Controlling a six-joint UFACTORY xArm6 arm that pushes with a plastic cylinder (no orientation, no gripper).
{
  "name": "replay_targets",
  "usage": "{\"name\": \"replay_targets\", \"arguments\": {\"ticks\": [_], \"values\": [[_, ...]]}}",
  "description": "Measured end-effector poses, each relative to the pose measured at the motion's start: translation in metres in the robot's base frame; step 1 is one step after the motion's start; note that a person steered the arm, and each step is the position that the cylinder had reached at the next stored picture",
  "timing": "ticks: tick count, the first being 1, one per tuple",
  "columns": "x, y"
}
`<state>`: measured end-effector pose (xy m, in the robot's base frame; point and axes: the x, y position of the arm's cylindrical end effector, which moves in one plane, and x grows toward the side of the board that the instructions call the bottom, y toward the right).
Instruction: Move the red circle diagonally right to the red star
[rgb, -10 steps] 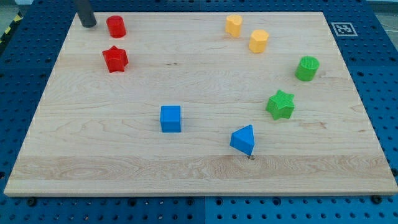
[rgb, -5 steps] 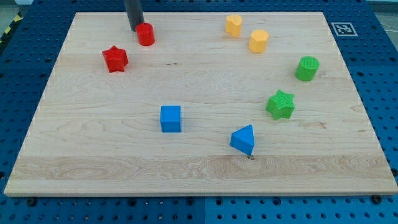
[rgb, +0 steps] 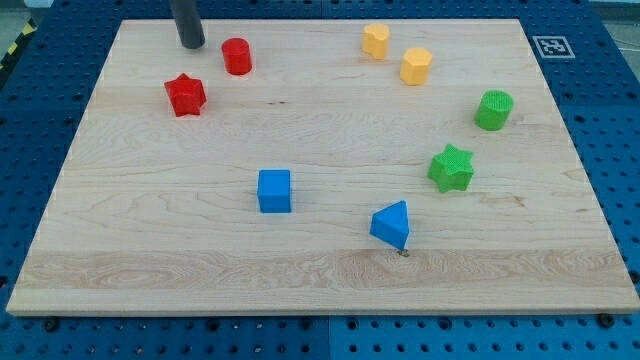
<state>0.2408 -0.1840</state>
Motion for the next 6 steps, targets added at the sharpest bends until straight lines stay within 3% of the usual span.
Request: {"name": "replay_targets", "arguments": {"ticks": [3,6], "values": [[-0.001,0.081],[-0.026,0.063]]}}
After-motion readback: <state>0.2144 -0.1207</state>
